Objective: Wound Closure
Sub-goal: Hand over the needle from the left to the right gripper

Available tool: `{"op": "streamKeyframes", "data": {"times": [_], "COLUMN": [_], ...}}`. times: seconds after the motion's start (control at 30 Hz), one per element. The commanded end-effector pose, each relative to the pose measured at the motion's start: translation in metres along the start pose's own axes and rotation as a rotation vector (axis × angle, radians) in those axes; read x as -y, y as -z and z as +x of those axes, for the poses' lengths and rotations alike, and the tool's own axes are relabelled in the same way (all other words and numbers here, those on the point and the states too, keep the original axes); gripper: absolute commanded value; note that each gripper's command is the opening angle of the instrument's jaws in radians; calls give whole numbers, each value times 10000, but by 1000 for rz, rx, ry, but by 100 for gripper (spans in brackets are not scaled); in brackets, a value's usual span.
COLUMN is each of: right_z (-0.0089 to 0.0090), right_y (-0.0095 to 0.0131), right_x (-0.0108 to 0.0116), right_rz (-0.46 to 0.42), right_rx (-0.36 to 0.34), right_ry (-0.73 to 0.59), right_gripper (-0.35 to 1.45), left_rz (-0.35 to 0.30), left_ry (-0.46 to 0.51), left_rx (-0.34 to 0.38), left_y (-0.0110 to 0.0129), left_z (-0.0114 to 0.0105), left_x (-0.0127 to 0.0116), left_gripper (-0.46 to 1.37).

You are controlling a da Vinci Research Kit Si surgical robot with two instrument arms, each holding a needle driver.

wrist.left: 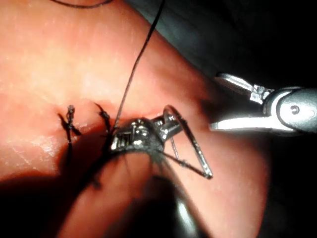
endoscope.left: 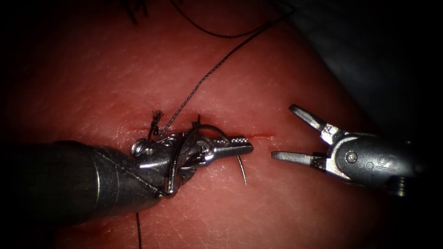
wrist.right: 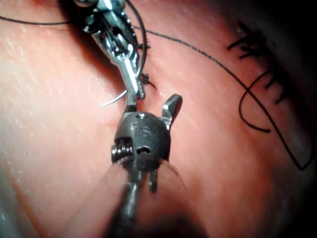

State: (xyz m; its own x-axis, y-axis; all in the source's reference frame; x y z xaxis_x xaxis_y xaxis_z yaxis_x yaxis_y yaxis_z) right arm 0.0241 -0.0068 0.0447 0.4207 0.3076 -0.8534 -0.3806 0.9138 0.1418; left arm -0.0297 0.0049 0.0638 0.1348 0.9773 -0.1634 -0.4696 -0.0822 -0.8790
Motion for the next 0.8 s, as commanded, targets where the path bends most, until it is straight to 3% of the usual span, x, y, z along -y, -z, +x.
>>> {"op": "streamKeyframes", "data": {"times": [0.03,0.43,0.8], "right_z": [0,27,41], "right_y": [-1,-36,-53], "right_x": [2,17,26], "right_rz": [30,136,181], "right_rx": [-17,-56,-76], "right_ry": [0,71,124], "right_gripper": [131,127,125], "left_rz": [4,118,182], "left_ry": [-3,-127,-195], "left_rx": [11,157,191], "left_y": [-1,-4,-4], "left_z": [0,-2,-3], "left_x": [1,-2,-4], "left_gripper": [-35,-35,-35]}}
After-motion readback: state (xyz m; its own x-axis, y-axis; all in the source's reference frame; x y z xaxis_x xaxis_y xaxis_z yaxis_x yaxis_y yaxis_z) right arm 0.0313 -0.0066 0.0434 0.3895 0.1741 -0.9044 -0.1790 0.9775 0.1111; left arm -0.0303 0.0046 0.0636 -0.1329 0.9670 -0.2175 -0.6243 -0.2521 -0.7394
